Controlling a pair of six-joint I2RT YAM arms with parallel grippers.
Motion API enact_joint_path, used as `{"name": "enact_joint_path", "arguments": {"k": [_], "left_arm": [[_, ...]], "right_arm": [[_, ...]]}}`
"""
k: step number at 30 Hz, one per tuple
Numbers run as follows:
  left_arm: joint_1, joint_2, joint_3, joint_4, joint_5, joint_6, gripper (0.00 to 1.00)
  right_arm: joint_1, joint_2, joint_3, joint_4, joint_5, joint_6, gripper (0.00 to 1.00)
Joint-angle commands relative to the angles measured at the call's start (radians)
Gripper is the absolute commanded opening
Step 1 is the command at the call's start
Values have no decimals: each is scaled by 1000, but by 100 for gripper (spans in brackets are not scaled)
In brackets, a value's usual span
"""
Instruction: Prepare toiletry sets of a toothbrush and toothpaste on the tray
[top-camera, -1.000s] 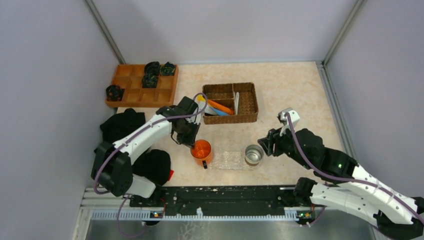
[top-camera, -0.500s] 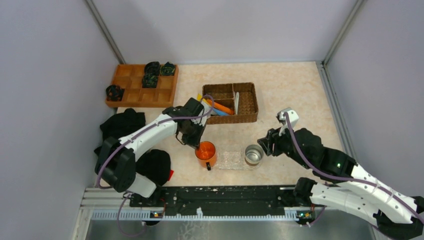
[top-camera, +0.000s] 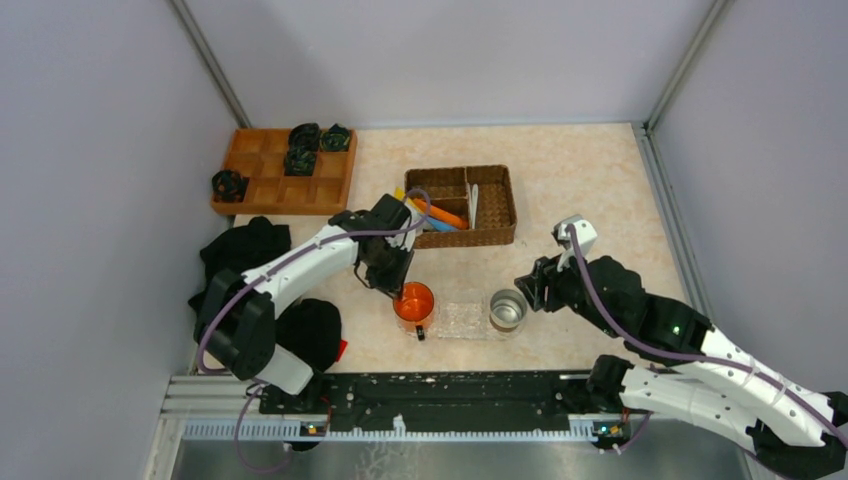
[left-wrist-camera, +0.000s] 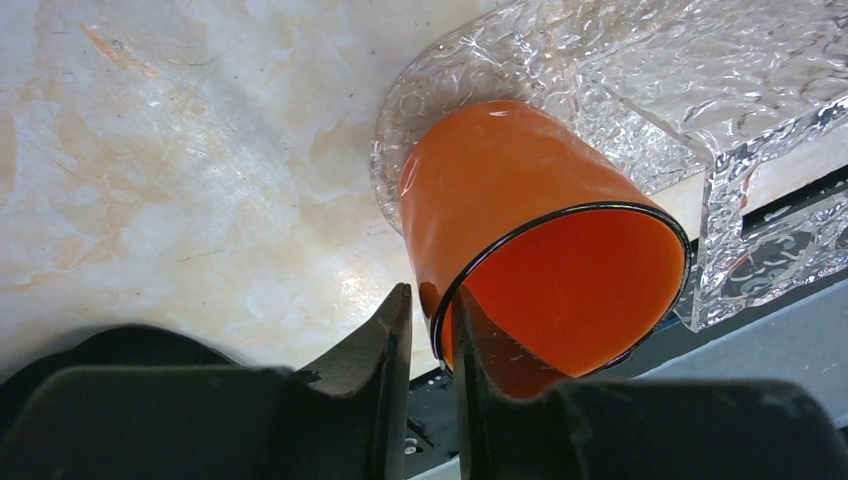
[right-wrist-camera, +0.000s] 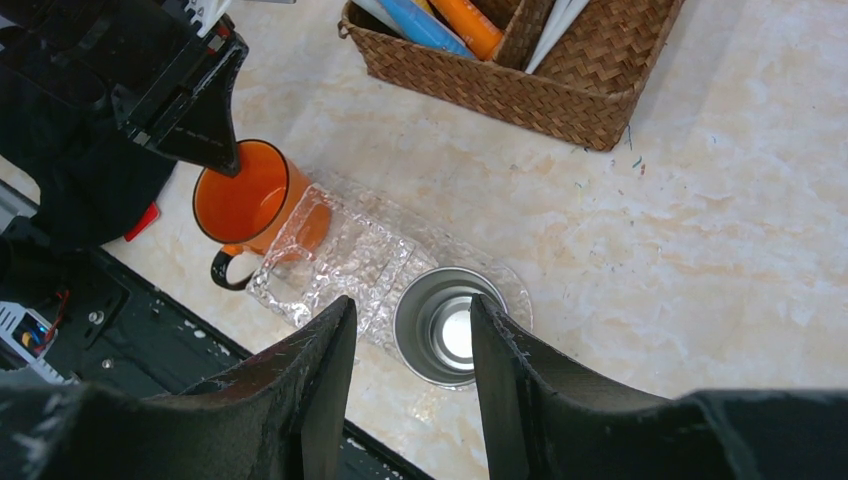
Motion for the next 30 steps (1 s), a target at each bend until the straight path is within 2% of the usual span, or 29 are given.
{"name": "enact_joint_path", "arguments": {"k": [1, 12, 16, 19, 24, 30], "left_arm": [[-6, -9, 40, -31, -20, -5, 27], [-6, -46, 128, -85, -18, -34, 29], [-6, -97, 145, -119, -42, -73, 29], [-7, -148, 143, -151, -81, -132, 33], [-7, -266, 46, -84, -20, -280, 33], [-12, -410, -142, 61, 39, -466, 34]], "right_arm": [[6, 13, 4, 27, 12, 5, 46], [6, 22, -2, 36, -3, 9, 46], [6, 25, -3, 38, -8, 8, 46], [6, 28, -5, 42, -11, 9, 46], [6, 35, -16, 63, -24, 9, 46], [6, 41, -26, 79, -36, 4, 46]]}}
